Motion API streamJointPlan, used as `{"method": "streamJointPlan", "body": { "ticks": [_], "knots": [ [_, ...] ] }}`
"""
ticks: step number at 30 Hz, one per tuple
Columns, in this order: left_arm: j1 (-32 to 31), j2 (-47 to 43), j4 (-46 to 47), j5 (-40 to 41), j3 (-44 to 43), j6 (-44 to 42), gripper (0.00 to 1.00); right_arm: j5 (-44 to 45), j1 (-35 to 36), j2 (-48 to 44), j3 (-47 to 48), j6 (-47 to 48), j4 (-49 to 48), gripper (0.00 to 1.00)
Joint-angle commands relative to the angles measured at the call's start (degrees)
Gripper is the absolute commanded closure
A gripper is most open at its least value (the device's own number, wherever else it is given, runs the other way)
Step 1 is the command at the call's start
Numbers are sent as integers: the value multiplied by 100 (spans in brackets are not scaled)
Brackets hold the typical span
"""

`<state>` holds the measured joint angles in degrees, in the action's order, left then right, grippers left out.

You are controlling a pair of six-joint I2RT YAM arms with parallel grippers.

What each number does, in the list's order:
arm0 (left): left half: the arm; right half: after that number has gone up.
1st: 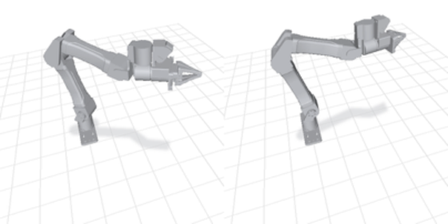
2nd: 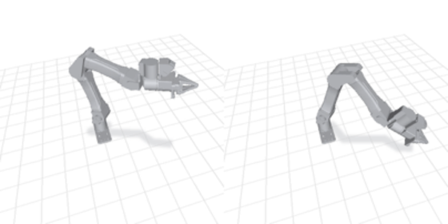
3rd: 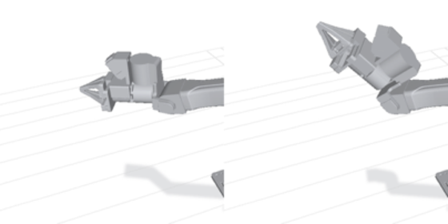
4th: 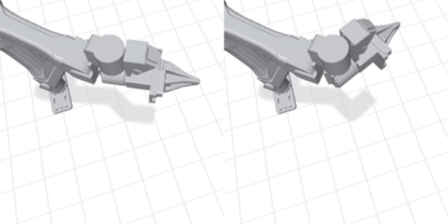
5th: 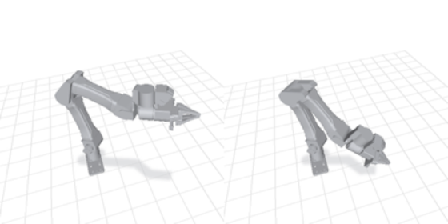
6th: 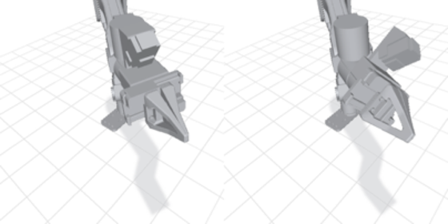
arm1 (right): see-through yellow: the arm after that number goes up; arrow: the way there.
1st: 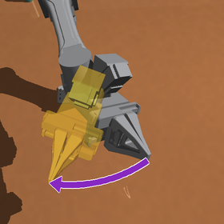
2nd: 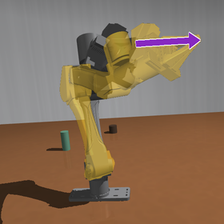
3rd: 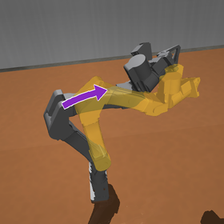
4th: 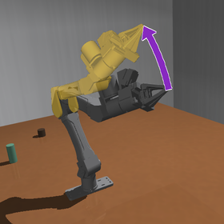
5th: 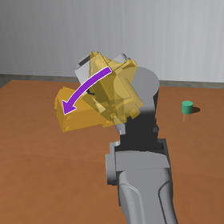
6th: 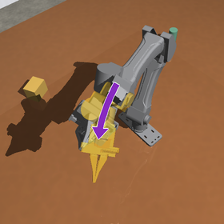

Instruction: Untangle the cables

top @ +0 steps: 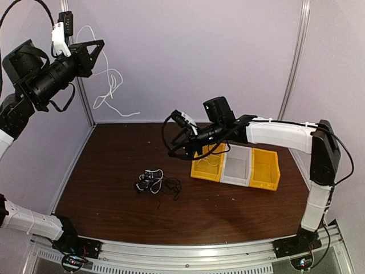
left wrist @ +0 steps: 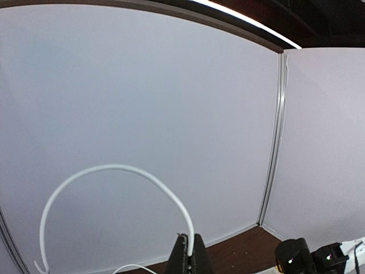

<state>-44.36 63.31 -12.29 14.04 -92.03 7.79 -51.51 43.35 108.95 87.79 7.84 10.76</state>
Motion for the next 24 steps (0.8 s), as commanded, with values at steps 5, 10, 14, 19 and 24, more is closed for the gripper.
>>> {"method": "streamJointPlan", "body": {
  "ticks": [5,10,14,19,24],
  "knots": [
    [6,382,211,-858,975,360,100,31,-479,-1514,-198,621,658,21],
    [-3,760,843,-1784,1574,771,100,-58,-1461,-2145,-1029,703,724,22],
    [-146,1417,1114,-2418,1558,864,100,24,-2409,-2680,-1957,641,312,22],
    [-340,2194,1765,-2689,1448,1016,100,117,-3454,-3175,-2950,516,-157,22],
    [-354,2993,2276,-2891,1177,1199,100,309,-4071,-3493,-3493,415,-710,21]
  ]
}}
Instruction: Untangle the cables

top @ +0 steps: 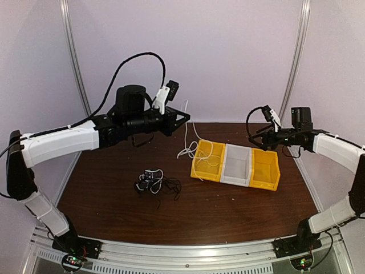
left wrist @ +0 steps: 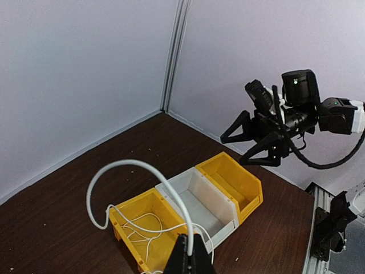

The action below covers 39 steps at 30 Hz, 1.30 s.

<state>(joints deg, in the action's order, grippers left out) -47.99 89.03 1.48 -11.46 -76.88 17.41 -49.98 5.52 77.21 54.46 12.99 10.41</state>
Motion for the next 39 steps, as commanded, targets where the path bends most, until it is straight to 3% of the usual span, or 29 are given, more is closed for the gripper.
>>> {"method": "streamJointPlan", "body": {
  "ticks": [1,8,15,28,39],
  "knots": [
    [9,567,984,-373,-401,274,100,156,-325,-320,-156,-85,-665,21],
    [11,1690,1596,-554,-894,564,100,82,-480,-417,-245,-48,-695,21],
    [22,2640,1439,-492,-1687,395,100,-51,-480,-432,-330,-34,-751,21],
    [290,3343,1633,-892,-1794,867,100,-168,-479,-313,-322,71,-685,21],
    [378,3024,507,374,-1418,338,100,-406,-622,-45,-207,157,-514,22]
  ]
}}
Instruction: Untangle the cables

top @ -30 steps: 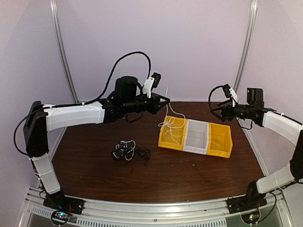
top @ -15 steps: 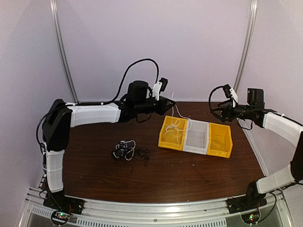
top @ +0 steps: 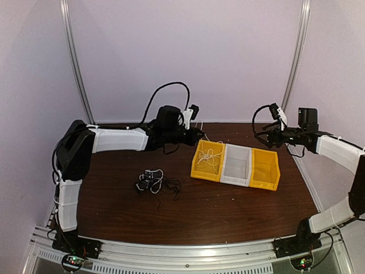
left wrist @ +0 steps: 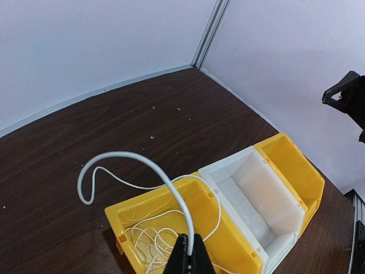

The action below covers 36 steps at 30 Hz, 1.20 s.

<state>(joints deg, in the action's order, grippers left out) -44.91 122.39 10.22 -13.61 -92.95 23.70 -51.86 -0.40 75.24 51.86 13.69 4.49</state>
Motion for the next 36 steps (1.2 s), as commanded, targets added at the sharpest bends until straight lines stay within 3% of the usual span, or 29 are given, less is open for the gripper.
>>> {"method": "streamJointPlan", "body": {
  "ticks": [1,7,13,16,19,22,28,36],
  "knots": [
    [70,-372,-489,640,226,-348,100,-218,-30,183,72,81,102,22],
    [0,-798,-827,-535,605,-933,100,-258,39,450,203,-37,187,24],
    [-194,-1256,-505,40,1102,-1279,100,115,690,911,604,103,556,25],
    [-186,-1125,-462,620,899,-1382,100,116,915,1194,912,6,635,25],
    [-177,-946,-353,694,595,-1564,100,203,1097,1725,1590,-33,976,26],
    [-176,-969,-112,328,538,-1676,100,201,1228,2489,2427,-89,1411,28],
    [-293,-1832,1098,-743,1635,-1894,100,-194,1245,3780,3628,-375,1989,30],
    [-379,-2061,735,-989,1731,-2112,100,-542,1321,4066,3789,-261,2134,28]
  ]
}}
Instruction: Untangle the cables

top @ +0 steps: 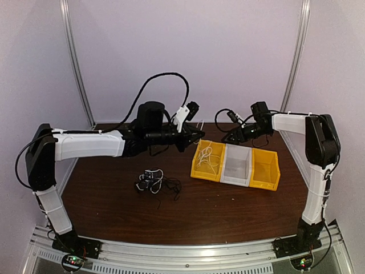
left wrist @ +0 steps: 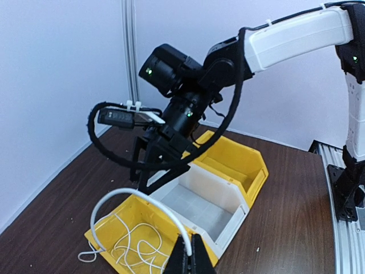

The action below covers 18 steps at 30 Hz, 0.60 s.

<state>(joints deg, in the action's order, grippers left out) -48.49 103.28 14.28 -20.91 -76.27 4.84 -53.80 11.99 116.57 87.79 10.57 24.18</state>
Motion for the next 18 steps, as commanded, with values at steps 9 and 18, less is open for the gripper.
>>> {"method": "streamJointPlan", "body": {
  "ticks": [9,18],
  "knots": [
    [-20,152,233,1009,-501,-219,100,-317,159,-280,177,-9,192,26],
    [200,1346,-699,1631,-2461,-294,100,43,23,-1811,-686,517,538,26]
  ]
}}
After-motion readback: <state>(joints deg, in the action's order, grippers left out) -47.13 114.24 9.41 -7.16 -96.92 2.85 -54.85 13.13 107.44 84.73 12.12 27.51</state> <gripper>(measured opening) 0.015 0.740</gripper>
